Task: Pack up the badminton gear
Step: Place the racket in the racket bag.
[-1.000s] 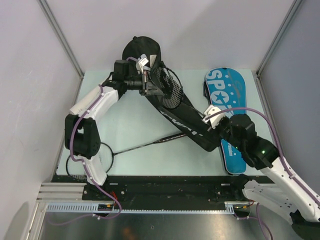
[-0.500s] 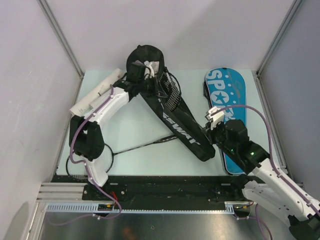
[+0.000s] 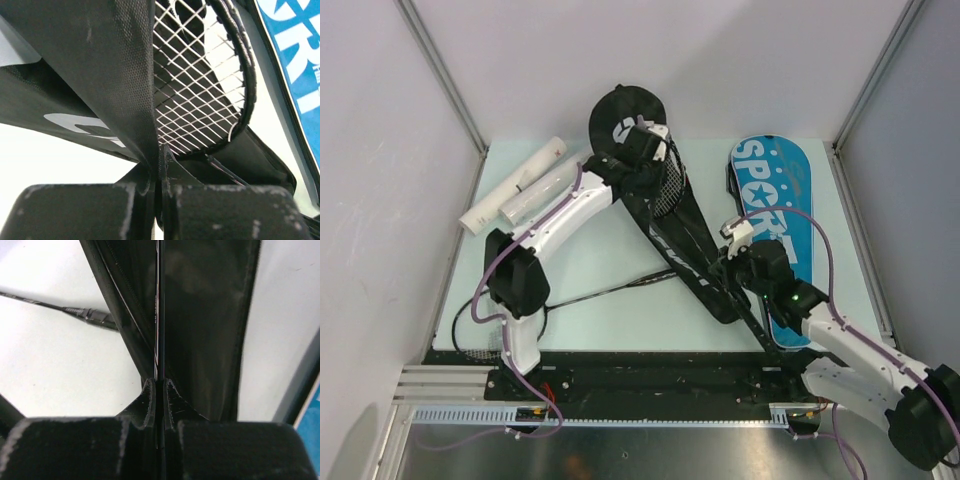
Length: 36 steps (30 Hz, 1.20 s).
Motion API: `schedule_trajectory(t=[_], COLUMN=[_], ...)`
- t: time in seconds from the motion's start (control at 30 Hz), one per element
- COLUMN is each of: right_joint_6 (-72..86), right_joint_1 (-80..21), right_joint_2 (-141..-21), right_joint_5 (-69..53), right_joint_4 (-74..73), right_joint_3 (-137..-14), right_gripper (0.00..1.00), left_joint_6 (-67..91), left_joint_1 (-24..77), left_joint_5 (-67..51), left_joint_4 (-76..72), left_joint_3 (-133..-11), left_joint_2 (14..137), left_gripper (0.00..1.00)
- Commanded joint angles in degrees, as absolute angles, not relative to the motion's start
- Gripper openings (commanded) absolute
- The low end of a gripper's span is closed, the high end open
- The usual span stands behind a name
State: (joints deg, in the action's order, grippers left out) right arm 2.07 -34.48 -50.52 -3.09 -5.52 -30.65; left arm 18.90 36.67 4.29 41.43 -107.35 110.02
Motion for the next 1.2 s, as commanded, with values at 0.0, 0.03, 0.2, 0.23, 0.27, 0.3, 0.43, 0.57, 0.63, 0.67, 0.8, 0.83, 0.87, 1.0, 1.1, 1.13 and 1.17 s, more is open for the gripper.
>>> schedule_trajectory(t=[0.0, 0.03, 0.2, 0.23, 0.27, 0.3, 0.43, 0.57, 0.63, 0.67, 0.8, 0.83, 0.87, 1.0, 1.1, 1.13, 1.17], right_joint_6=[5.71, 5.28, 4.13, 3.70, 3.17, 0.99, -3.85, -5.54, -5.19, -4.40, -3.78, -3.87, -3.61, -6.41, -8.87, -8.96, -10.18], right_joint_1=[-34.45, -34.71, -34.19, -33.58, -33.23, -32.87, -28.66, -23.75, -24.08, -25.91, -31.98, -32.25, -32.26, -32.34, -31.91, -32.17, -32.52], right_joint_2=[-52.38, -52.38, -57.65, -58.53, -60.45, -61.43, -68.46, -71.36, -71.81, -71.46, -69.52, -70.39, -71.27, -75.05, -77.86, -78.48, -79.79], right_joint_5=[-12.91, -14.83, -12.40, -11.78, -12.04, -12.30, -15.55, -18.80, -21.43, -21.10, -11.31, -9.77, -9.15, -7.02, -7.56, -6.60, -5.46], right_joint_4=[2.09, 3.50, 12.47, 13.26, 14.23, 17.20, 16.10, 13.55, 10.47, 8.98, 7.82, 8.52, 9.57, 16.33, 16.53, 17.13, 17.23], right_joint_3=[-33.31, -33.05, -36.38, -37.69, -39.36, -40.16, -48.15, -54.99, -57.91, -58.62, -58.71, -58.62, -58.62, -58.71, -61.43, -61.70, -61.61], right_gripper=[0.00, 0.00, 0.00, 0.00, 0.00, 0.00, 0.00, 0.00, 0.00, 0.00, 0.00, 0.00, 0.00, 0.00, 0.00, 0.00, 0.00], left_joint_6=[13.63, 13.36, 10.55, 10.98, 11.07, 11.16, 10.37, 9.67, 10.02, 10.19, 13.70, 14.06, 14.50, 13.46, 11.26, 10.82, 10.81], left_joint_1=[37.44, 36.92, 36.91, 36.91, 36.83, 36.91, 36.83, 36.65, 36.56, 36.56, 36.38, 36.73, 37.09, 39.37, 39.55, 39.55, 39.46], left_joint_5=[-5.74, -9.37, -25.91, -28.45, -29.52, -30.14, -30.68, -28.40, -25.51, -21.66, -20.02, -21.52, -23.19, -32.94, -35.23, -34.98, -35.24], left_joint_4=[43.24, 43.16, 42.89, 42.89, 42.89, 42.80, 42.98, 42.98, 43.07, 42.98, 42.28, 41.58, 40.88, 39.29, 39.03, 38.85, 38.76], left_joint_3=[-111.62, -111.80, -114.87, -114.70, -114.26, -114.08, -113.47, -111.45, -111.53, -111.53, -111.97, -111.89, -111.80, -112.41, -109.79, -109.25, -108.64], left_joint_2=[109.68, 109.60, 112.32, 112.50, 112.41, 112.33, 111.71, 110.92, 111.27, 111.62, 112.94, 113.11, 113.12, 113.56, 112.42, 112.33, 112.32], left_gripper=[0.00, 0.00, 0.00, 0.00, 0.00, 0.00, 0.00, 0.00, 0.00, 0.00, 0.00, 0.01, 0.00, 0.01, 0.01, 0.01, 0.00])
